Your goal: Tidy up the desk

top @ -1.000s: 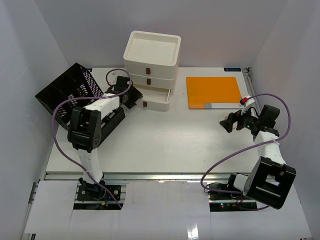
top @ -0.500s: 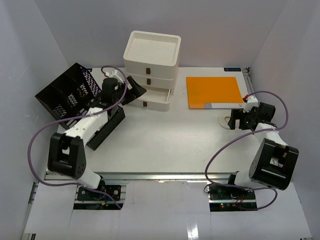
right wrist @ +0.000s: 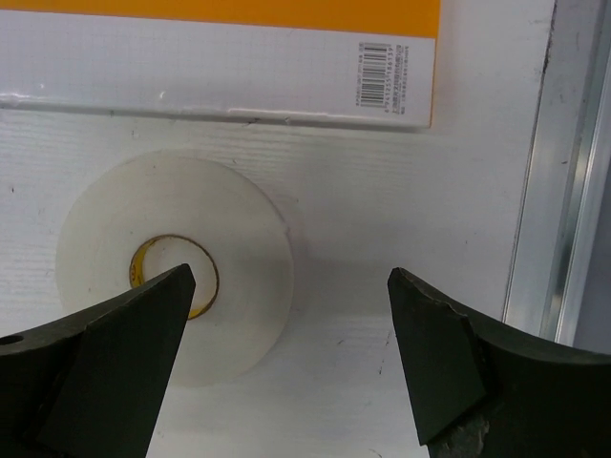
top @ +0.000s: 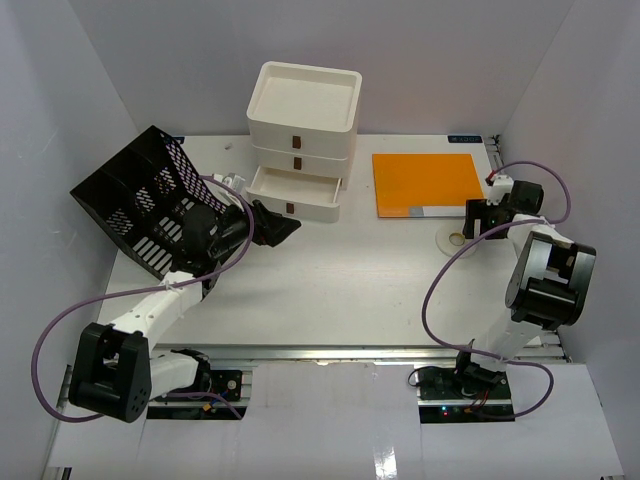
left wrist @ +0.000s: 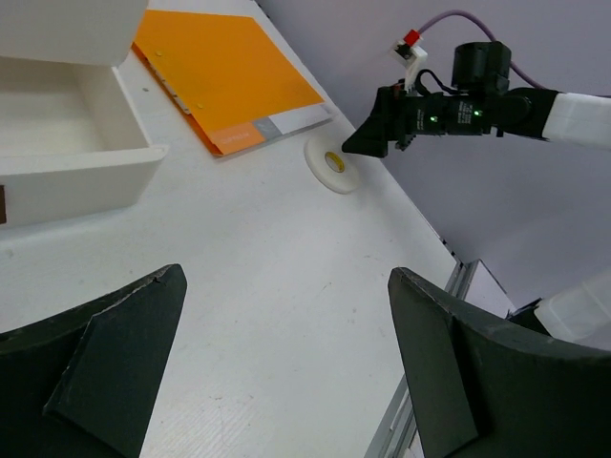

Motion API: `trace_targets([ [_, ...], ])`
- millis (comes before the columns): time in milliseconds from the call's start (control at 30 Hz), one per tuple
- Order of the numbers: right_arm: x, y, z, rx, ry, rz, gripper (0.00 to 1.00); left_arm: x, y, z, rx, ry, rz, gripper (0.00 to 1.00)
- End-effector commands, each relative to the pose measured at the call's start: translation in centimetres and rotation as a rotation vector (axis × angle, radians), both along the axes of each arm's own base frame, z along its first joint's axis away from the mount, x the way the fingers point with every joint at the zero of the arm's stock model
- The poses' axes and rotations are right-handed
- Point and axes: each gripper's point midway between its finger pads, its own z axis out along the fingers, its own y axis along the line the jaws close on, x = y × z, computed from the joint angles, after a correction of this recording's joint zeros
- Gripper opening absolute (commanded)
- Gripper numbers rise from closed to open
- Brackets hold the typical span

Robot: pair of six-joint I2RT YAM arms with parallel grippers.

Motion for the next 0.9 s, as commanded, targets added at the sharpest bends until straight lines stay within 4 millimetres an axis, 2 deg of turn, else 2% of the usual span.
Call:
trace_targets([
  [0,0.9,0.7,0.0,-0.01,0.002,0.018,0.87,-0.9,-0.7,3.1,-0.019,-0.112,-0.081,0.98],
  [133,0.3,1.3,-1.1,-0.016,0.026,0.032,0.85,-1.2,-0.7,3.1,-0.021,-0.112,-0.086,0.98],
  [333,-0.9,1.3,-3.5,-0.024,0.096,0.024,0.65,-1.1,-0.9,2.4,-0.026,-0.081,-0.098,0.98],
  [500,-1.5,1.3,-4.6,-0.022,0.138,0.026,0.61,-1.3,-1.1,2.2,-0.034,-0.072,-0.117,0.98],
  [633,-2.0,1.7,-5.3,-0.009,0.16,0.041,0.48,-1.6,-1.4,2.2,-0.043,-0.076,-0.143,0.98],
  [767,-2.3,2.0,-5.2,0.004,0.159,0.051,0.33,-1.9,-2.2,1.2,-0.072,-0.025,-0.221,0.98],
  [867,-2.1,2.6,-3.8,0.023,0.115,0.069,0.23,-3.1,-3.5,0.7,-0.112,0.027,-0.324,0.98],
])
